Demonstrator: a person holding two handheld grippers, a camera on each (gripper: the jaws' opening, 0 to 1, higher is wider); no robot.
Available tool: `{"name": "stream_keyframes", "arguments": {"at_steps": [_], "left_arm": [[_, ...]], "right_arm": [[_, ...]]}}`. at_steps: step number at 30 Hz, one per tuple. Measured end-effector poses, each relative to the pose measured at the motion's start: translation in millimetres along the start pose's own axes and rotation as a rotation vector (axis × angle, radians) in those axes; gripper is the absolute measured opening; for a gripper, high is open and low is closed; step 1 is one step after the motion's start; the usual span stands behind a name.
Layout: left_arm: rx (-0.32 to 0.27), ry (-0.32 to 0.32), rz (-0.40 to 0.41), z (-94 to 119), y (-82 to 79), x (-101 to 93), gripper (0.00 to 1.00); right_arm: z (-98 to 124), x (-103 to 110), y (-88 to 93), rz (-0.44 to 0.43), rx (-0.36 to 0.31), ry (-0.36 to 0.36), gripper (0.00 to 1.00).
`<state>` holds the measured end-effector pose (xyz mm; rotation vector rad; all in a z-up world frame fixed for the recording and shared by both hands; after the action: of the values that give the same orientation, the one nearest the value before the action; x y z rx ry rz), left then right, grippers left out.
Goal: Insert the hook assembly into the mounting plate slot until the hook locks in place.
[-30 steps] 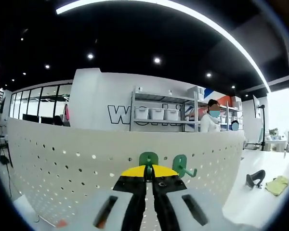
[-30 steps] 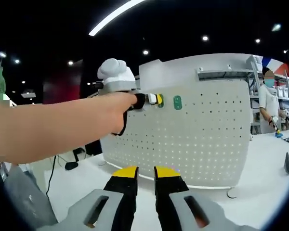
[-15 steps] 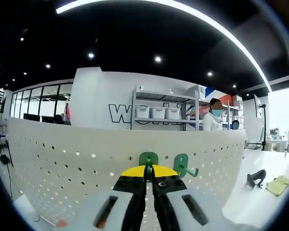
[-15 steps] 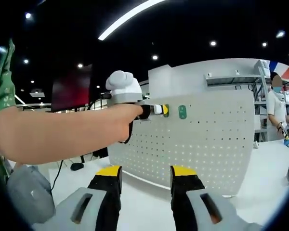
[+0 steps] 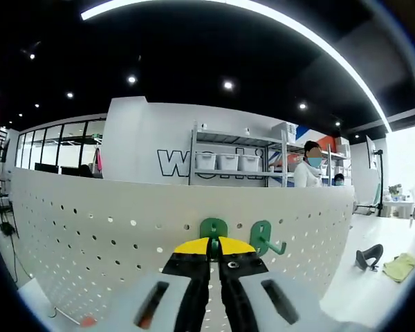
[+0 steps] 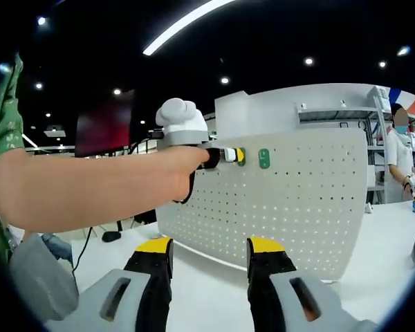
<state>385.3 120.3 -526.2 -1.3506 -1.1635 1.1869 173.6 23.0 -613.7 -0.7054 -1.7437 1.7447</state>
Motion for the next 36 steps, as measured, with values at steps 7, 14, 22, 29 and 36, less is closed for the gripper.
{"name": "stream_keyframes", "arguments": {"at_steps": [7, 14, 22, 29, 36], "left_arm": [[-0.002, -0.008, 0.0, -2.9, 0.0, 0.9, 0.03], [0.002, -0.012, 0.013, -3.2, 1.1, -0.2, 0.03], [0.005, -0.023, 0.046, -3.3, 2.8, -0.8, 0.03], [0.008, -0.045, 0.114, -2.4, 2.2, -1.0, 0.03], [0.011, -0.068, 0.134, -1.4, 1.7, -1.6, 0.03]], "right_arm": [[1.2, -0.7, 1.0, -0.007, -0.001, 0.001, 0.41], [2.3, -1.1, 3.2, -0.007, 0.004, 0.001, 0.4], [3.6, -2.8, 4.6, -0.011, 0.003, 0.005, 0.39], [3.8, -1.3, 7.3, -0.013, 0.009, 0.0, 0.39], [4.5, -0.3, 8.0, -0.016, 0.01, -0.004, 0.38]]}}
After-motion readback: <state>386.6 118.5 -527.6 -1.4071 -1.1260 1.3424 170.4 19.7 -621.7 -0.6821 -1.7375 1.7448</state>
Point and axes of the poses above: the point that each gripper's makers call its tool centre point, and the gripper's own axes: z roughly backward along the fingers, x roughly to its left, y roughly out of its underside, the point moved 3 cm from there along z, roughly backward along the fingers, and after that the axes turned 8 degrees about -y, right-handed, at the moved point
